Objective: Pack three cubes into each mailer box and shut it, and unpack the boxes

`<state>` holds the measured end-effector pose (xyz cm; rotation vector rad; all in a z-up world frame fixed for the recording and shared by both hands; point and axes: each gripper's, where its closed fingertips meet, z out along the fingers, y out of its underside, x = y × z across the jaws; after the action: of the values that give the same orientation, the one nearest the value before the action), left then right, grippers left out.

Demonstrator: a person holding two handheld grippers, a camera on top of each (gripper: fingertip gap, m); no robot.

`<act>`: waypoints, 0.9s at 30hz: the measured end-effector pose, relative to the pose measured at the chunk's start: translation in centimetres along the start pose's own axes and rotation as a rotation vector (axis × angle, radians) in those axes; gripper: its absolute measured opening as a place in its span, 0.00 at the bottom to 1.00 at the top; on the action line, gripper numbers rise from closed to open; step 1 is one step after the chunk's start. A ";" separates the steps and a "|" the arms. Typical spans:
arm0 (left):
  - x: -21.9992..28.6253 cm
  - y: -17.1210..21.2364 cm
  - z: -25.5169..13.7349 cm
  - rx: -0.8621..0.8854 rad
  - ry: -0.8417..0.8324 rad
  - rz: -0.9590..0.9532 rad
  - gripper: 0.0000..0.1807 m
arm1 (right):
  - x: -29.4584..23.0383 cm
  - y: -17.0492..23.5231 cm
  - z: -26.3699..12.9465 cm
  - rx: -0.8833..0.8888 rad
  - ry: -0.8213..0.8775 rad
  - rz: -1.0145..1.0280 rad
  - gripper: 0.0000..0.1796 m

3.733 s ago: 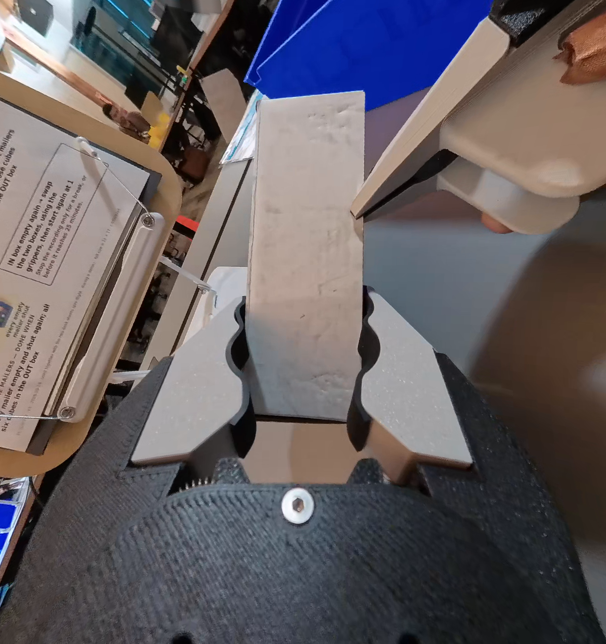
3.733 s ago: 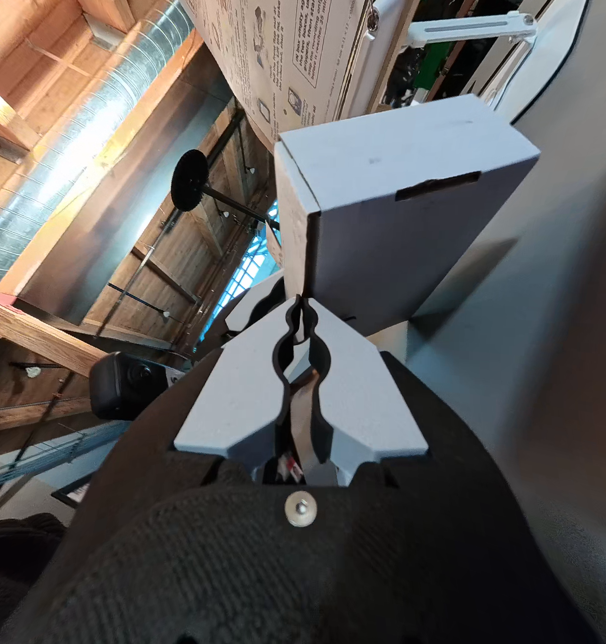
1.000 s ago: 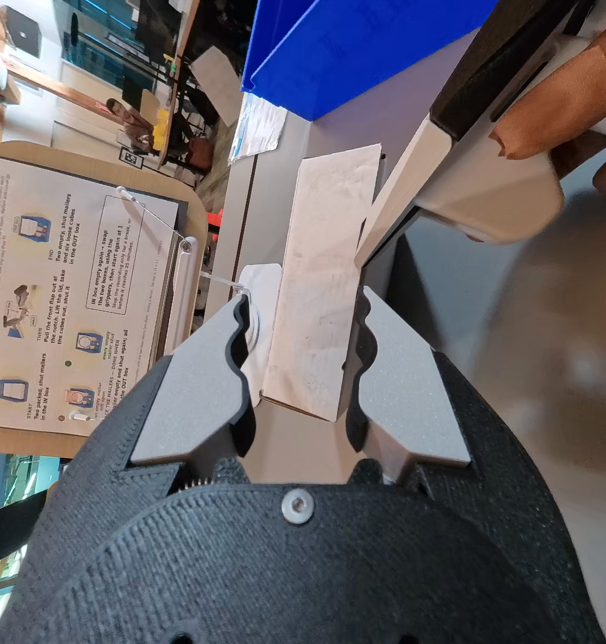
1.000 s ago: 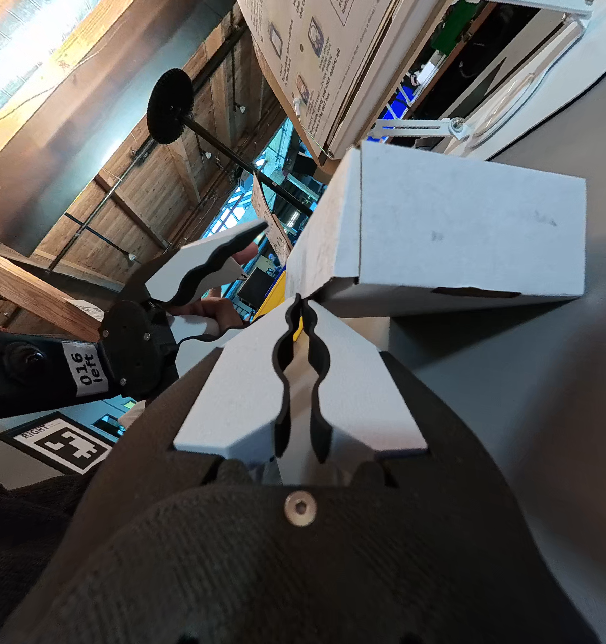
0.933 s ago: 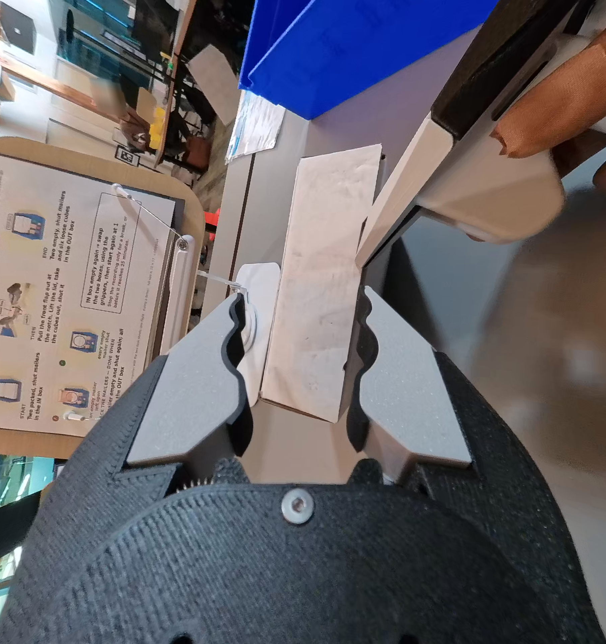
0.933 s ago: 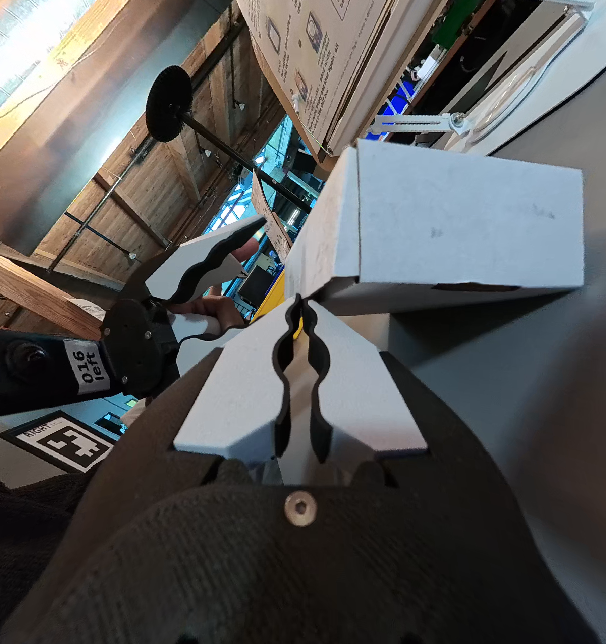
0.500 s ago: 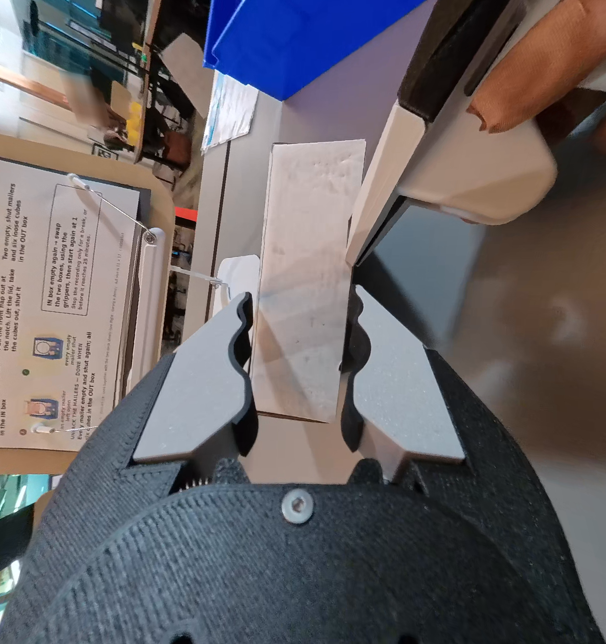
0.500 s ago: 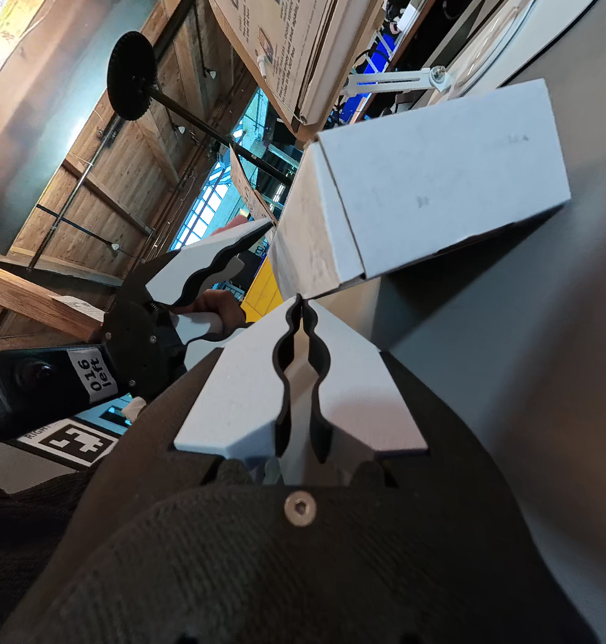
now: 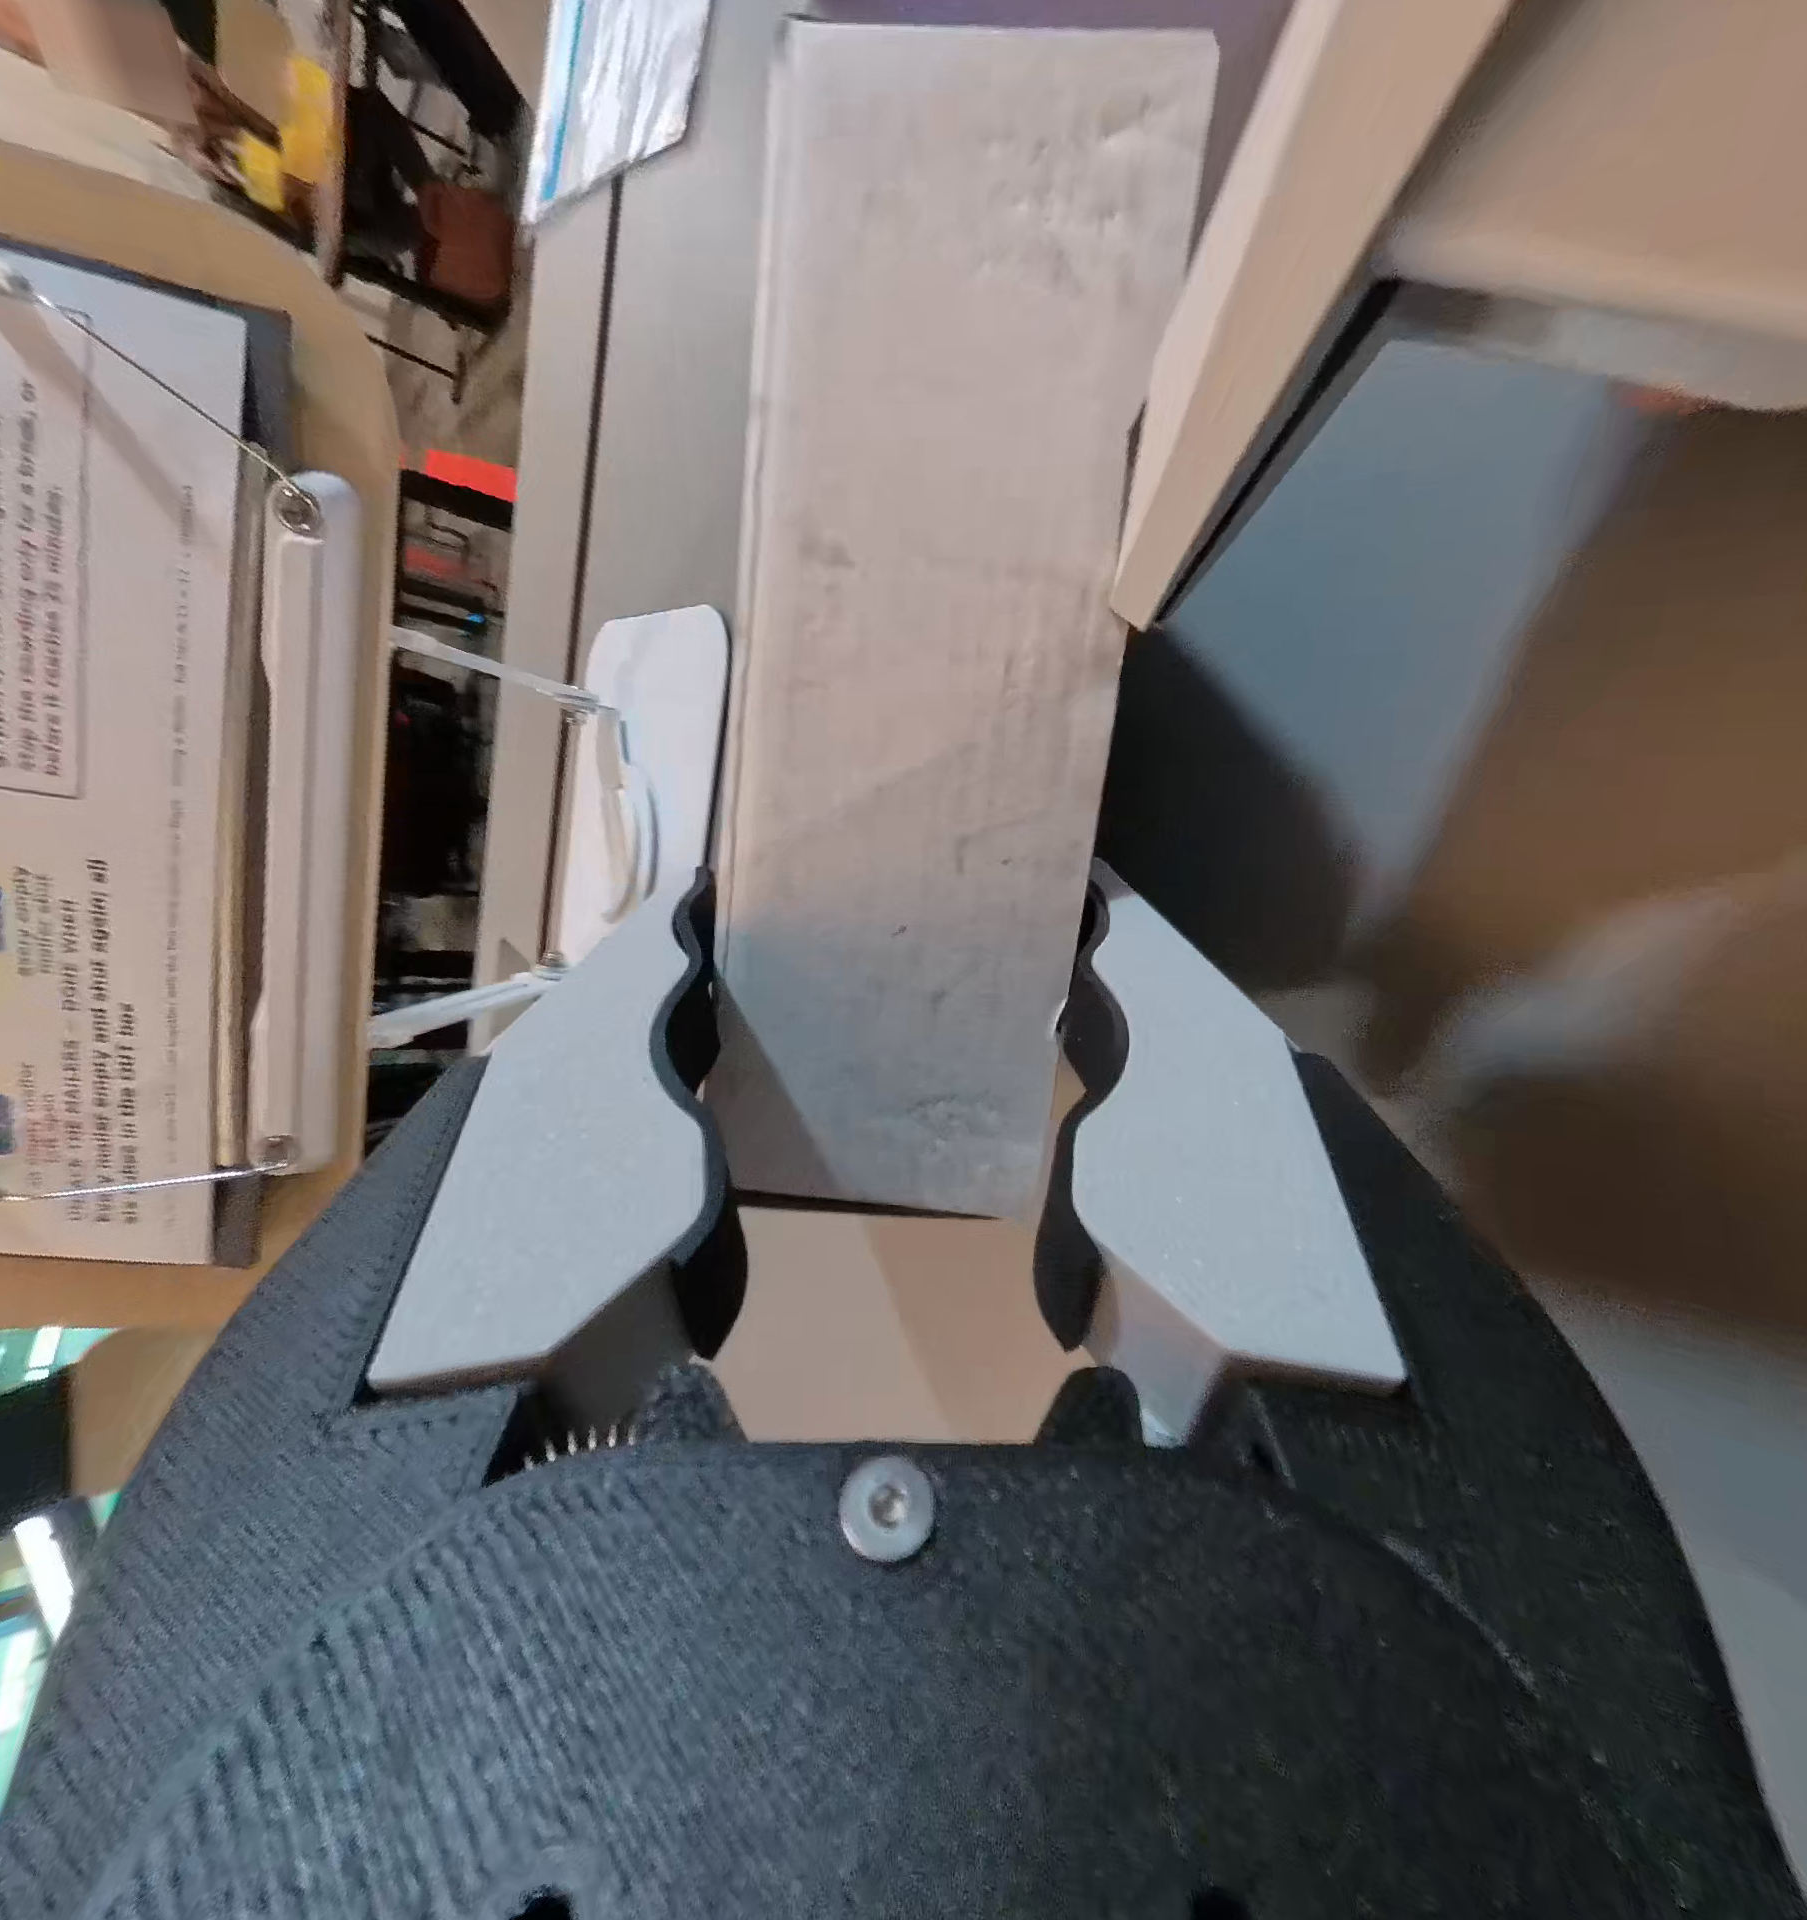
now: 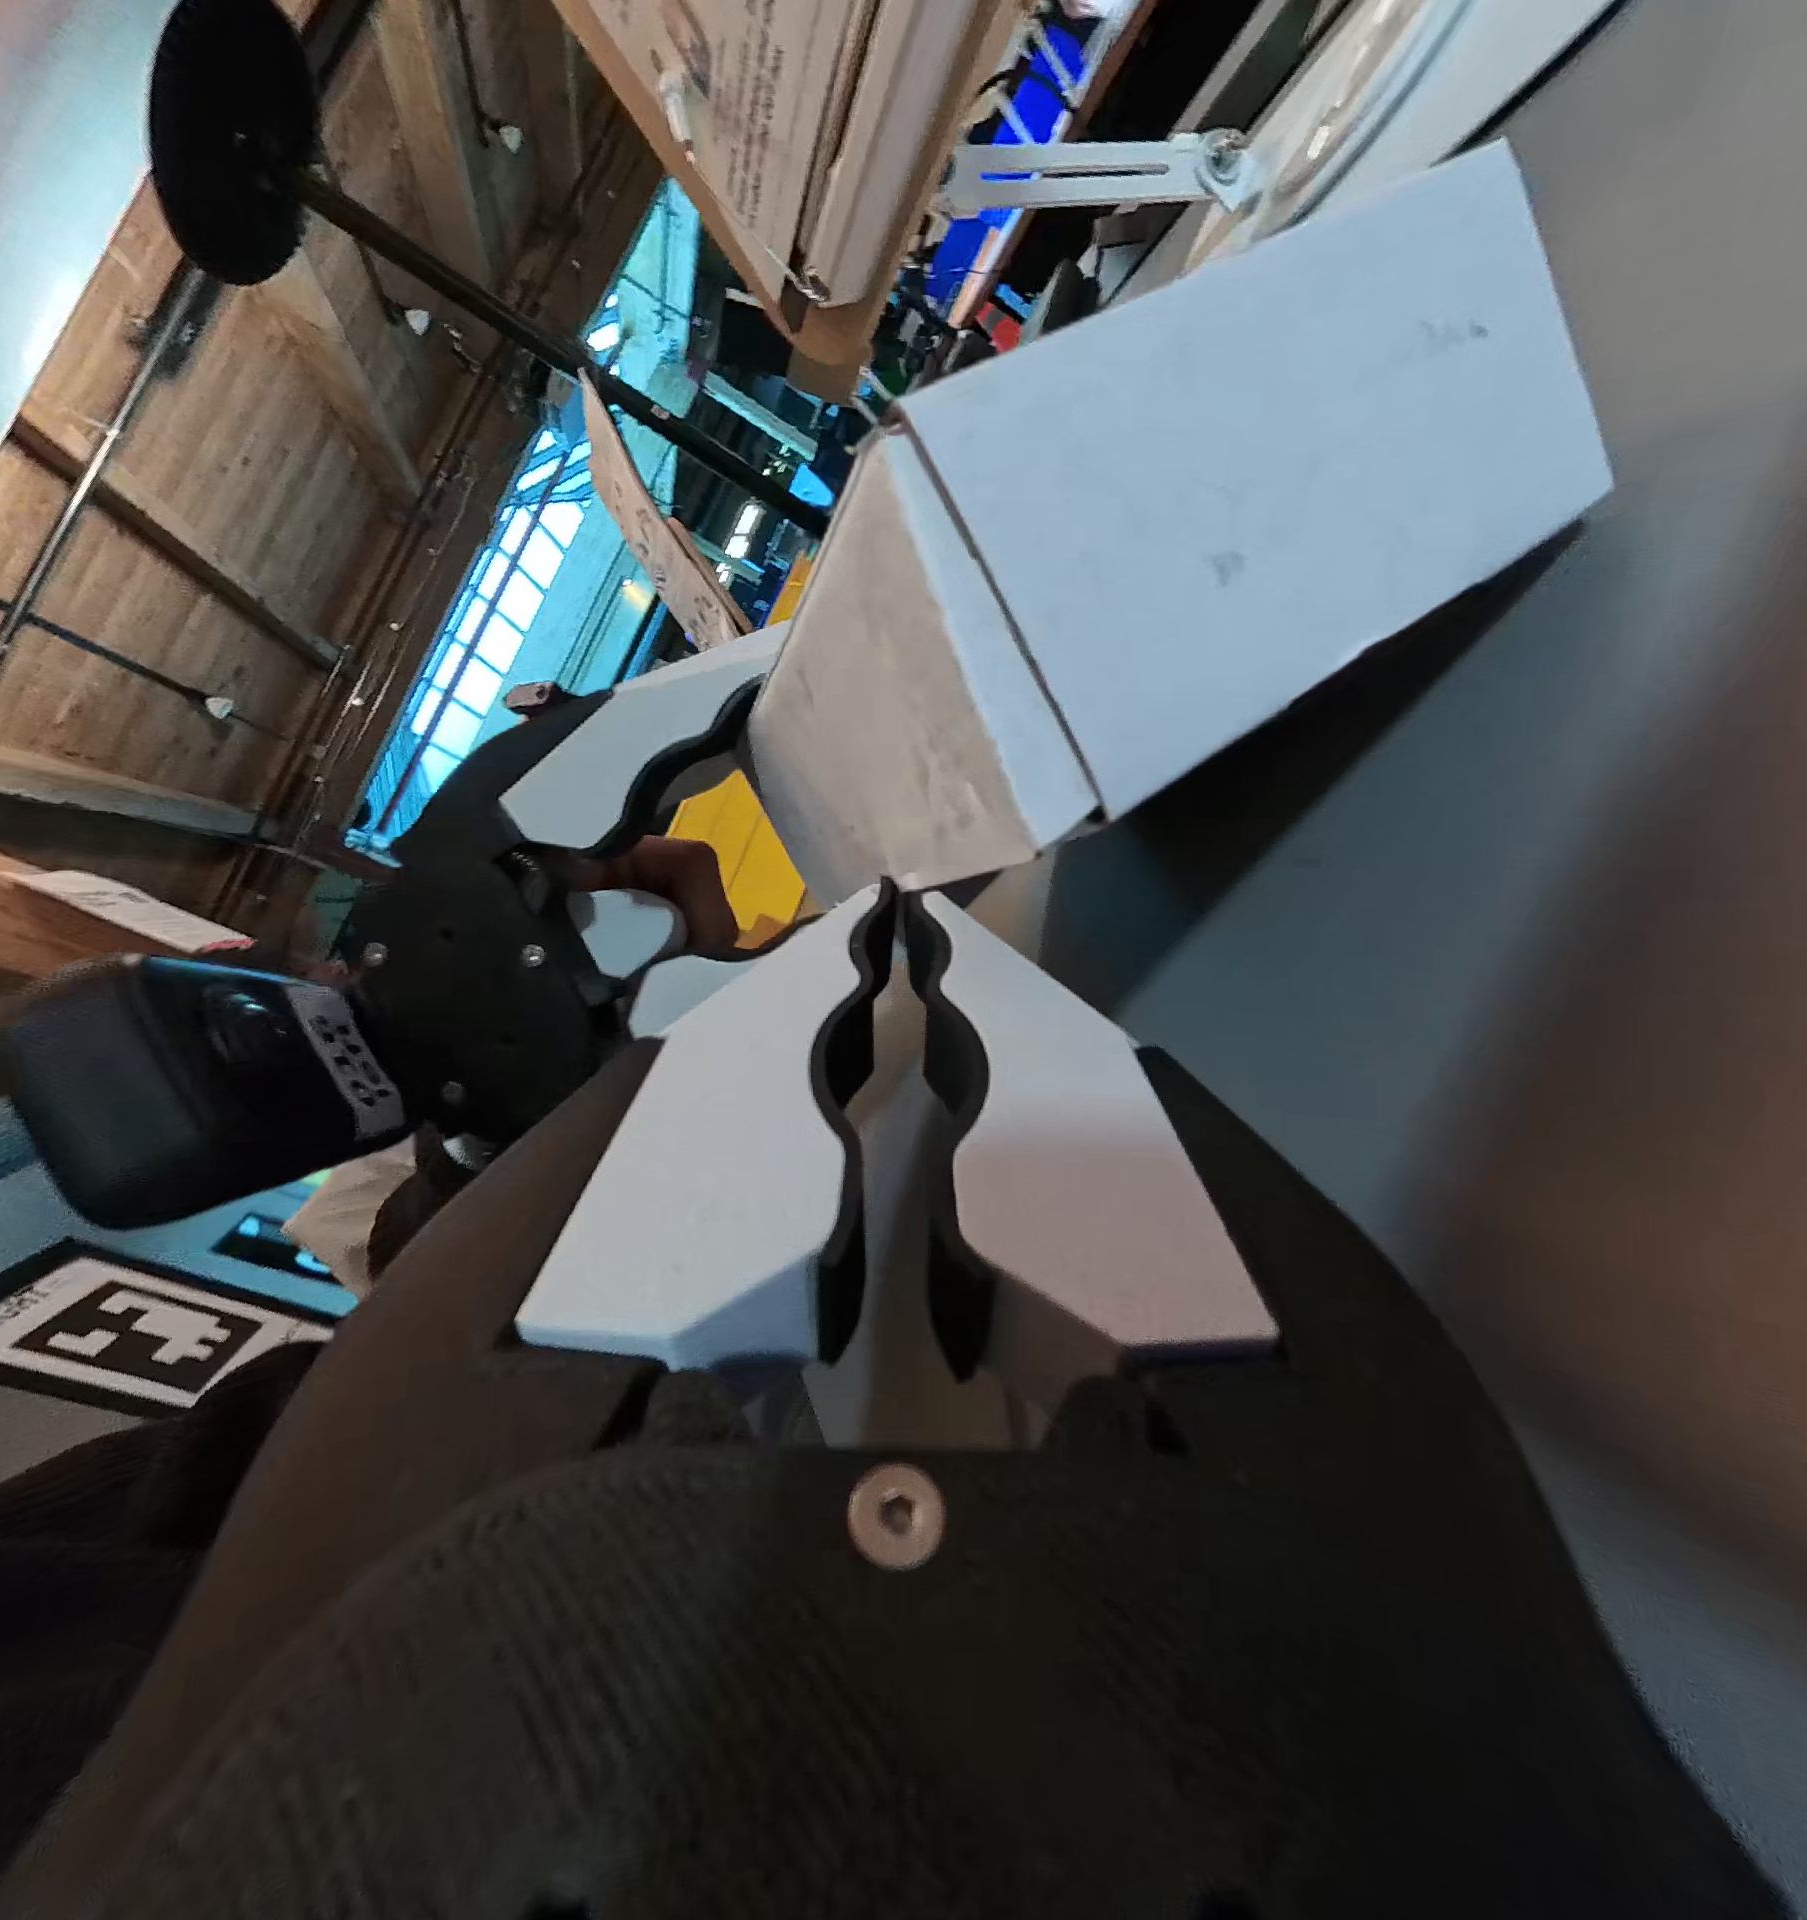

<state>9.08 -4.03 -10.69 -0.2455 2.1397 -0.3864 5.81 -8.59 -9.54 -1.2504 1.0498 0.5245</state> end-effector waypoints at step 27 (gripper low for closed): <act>0.0 0.3 -2.1 0.071 0.073 -0.341 0.43 | -1.6 1.4 -1.7 -0.167 0.205 -0.632 0.20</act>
<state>7.28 -3.38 -9.69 -0.5668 2.1517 -0.6753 3.29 -9.43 -8.81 -1.7171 0.7241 -0.0061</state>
